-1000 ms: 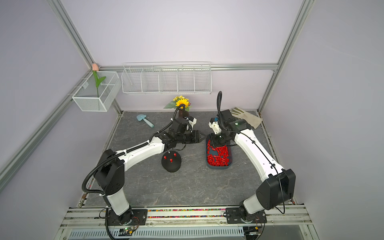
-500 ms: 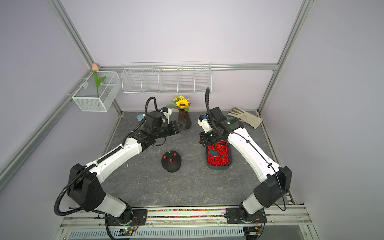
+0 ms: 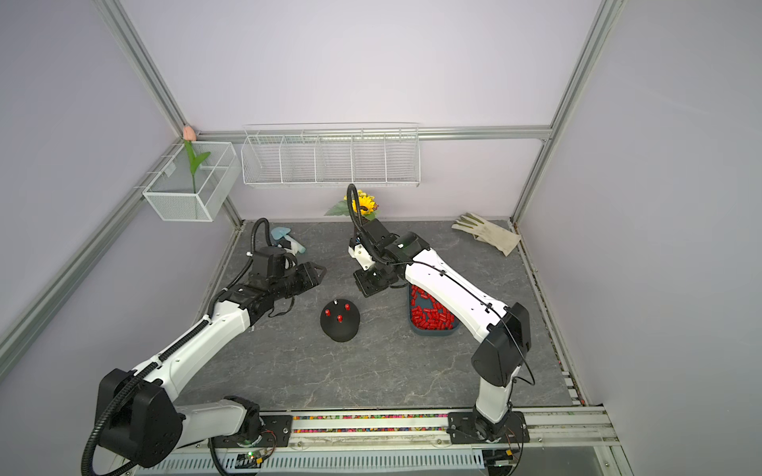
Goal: Cover the protruding screws with screw protection sleeves
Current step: Attach the screw protection sleeve to the screw.
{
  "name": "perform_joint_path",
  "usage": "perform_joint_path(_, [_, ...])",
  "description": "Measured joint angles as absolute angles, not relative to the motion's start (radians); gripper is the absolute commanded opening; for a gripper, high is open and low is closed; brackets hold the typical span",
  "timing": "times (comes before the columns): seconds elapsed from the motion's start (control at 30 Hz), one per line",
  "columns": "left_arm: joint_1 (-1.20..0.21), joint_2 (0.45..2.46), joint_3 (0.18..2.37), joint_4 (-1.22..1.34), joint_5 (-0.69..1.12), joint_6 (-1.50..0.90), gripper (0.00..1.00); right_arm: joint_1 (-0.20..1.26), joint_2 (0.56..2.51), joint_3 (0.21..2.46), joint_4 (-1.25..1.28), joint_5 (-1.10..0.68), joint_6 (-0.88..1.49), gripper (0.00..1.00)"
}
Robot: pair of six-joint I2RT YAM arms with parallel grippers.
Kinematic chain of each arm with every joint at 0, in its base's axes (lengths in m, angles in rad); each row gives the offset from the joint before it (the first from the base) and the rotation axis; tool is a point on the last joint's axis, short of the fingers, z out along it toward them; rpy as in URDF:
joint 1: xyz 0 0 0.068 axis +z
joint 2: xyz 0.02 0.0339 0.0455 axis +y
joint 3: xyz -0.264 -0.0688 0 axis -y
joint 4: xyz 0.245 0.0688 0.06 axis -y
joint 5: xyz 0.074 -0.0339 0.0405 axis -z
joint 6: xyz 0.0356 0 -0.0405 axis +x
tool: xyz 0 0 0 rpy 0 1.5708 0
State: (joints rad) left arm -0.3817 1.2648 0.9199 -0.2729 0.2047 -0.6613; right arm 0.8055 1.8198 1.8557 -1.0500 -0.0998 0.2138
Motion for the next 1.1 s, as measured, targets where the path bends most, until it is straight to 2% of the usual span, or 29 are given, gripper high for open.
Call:
perform_joint_path(0.37, [-0.339,1.23,0.836,-0.274,0.206,-0.667,0.51,0.886,2.019,2.027,-1.055,-0.068,0.235,0.13])
perform_joint_path(1.1, [-0.305,1.22,0.802,-0.247,0.234,-0.681,0.51,0.912,2.151,2.146,-1.114,-0.048,0.239,0.13])
